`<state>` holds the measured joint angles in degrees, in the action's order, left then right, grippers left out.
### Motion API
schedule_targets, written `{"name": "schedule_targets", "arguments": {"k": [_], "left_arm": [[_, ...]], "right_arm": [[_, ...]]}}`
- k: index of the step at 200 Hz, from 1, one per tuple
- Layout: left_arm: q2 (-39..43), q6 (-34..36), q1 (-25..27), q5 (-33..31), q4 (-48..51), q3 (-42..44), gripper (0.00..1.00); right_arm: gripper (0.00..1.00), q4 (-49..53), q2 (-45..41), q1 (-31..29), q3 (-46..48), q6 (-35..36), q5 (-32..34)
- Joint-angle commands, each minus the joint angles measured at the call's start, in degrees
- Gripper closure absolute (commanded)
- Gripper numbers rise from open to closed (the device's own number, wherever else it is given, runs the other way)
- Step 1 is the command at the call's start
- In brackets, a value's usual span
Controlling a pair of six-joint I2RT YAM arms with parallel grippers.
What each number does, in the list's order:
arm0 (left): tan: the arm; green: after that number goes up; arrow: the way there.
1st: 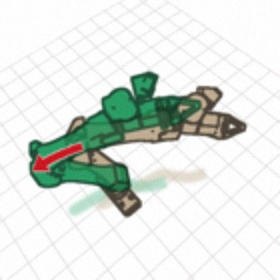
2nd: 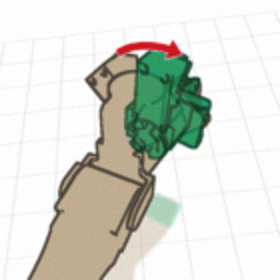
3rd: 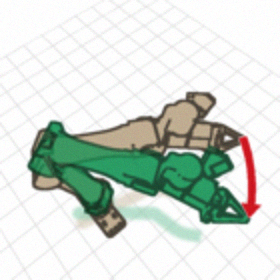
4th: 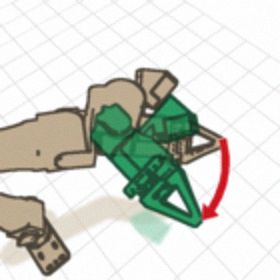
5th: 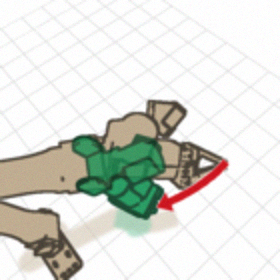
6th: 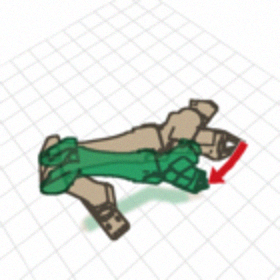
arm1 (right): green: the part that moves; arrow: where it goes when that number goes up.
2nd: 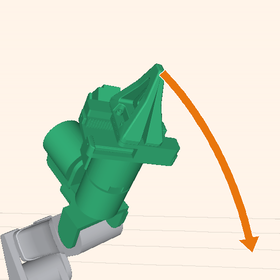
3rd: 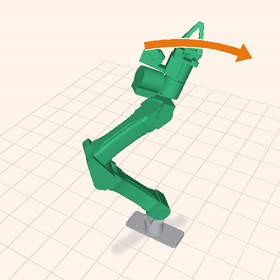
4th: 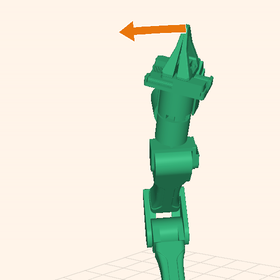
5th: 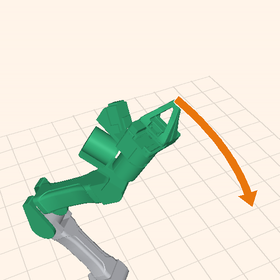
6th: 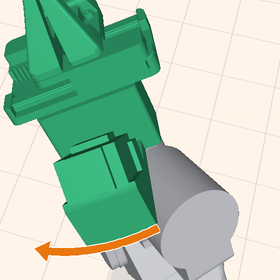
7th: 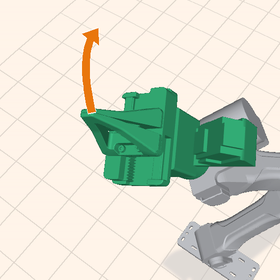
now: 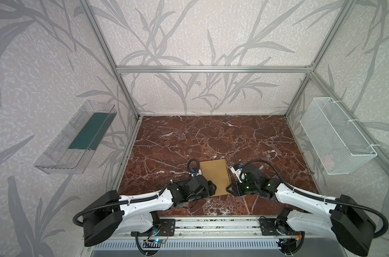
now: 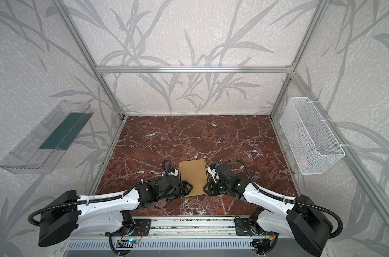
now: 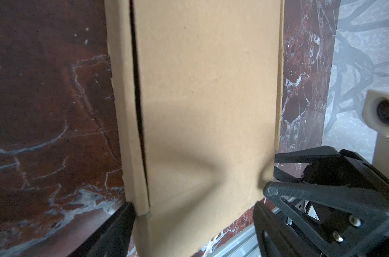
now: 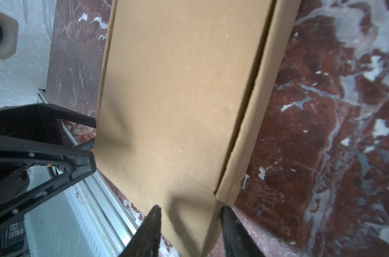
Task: Fold the paper box
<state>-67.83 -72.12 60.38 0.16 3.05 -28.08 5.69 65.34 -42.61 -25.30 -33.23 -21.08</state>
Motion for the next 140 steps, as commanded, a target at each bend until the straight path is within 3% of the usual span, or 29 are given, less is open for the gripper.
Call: {"name": "schedule_targets", "arguments": {"k": [1, 140], "left_arm": [[0.0, -1.0, 0.3, -0.3, -0.8, -0.8, 0.16], [0.0, -1.0, 0.2, -0.6, -1.2, 0.3, 0.18]], "right_arm": [[0.56, -1.0, 0.4, 0.1, 0.4, -0.4, -0.3], [0.6, -1.3, -0.2, 0.1, 1.0, -0.8, 1.6]]}}
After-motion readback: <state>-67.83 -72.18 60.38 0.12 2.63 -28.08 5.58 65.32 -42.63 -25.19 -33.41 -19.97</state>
